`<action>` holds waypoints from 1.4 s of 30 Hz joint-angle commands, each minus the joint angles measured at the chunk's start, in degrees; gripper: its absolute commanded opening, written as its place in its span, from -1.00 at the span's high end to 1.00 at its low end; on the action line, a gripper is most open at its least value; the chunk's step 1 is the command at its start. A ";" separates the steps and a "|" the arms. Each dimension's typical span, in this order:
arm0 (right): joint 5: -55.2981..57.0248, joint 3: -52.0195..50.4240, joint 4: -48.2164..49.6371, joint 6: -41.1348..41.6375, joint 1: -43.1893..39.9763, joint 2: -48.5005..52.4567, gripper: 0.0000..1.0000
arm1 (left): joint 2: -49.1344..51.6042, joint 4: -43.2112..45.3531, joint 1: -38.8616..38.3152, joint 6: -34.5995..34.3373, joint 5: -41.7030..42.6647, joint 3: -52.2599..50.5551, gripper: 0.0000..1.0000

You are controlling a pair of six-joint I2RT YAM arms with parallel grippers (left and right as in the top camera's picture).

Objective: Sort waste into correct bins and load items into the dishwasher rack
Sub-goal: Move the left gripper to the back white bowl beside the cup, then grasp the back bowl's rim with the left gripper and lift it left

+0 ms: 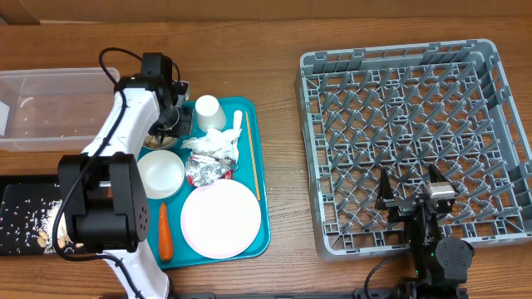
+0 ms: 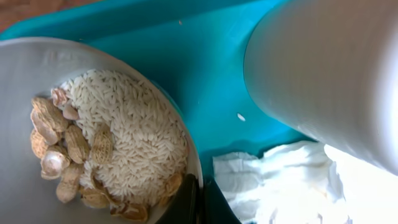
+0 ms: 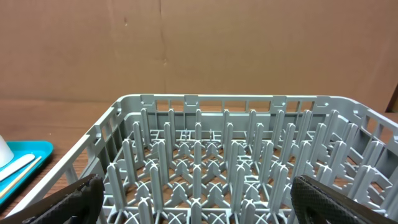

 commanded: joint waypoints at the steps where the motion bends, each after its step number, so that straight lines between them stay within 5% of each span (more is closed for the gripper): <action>1: -0.33 -0.59 0.28 0.00 -0.33 -0.57 -1.00 | -0.85 -2.60 0.31 -1.70 -0.11 3.78 0.92; 16: -0.33 -0.59 0.28 0.00 -0.33 -0.57 -1.00 | -1.42 -15.91 0.31 -5.88 2.03 19.43 0.92; 30: -0.33 -0.61 0.28 0.00 -0.33 -0.57 -1.00 | -14.75 -20.61 1.46 -12.50 3.52 21.77 0.92; 42: -0.33 -0.59 0.28 0.00 -0.33 -0.57 -1.00 | -23.04 -32.52 19.47 -17.29 10.10 21.68 0.92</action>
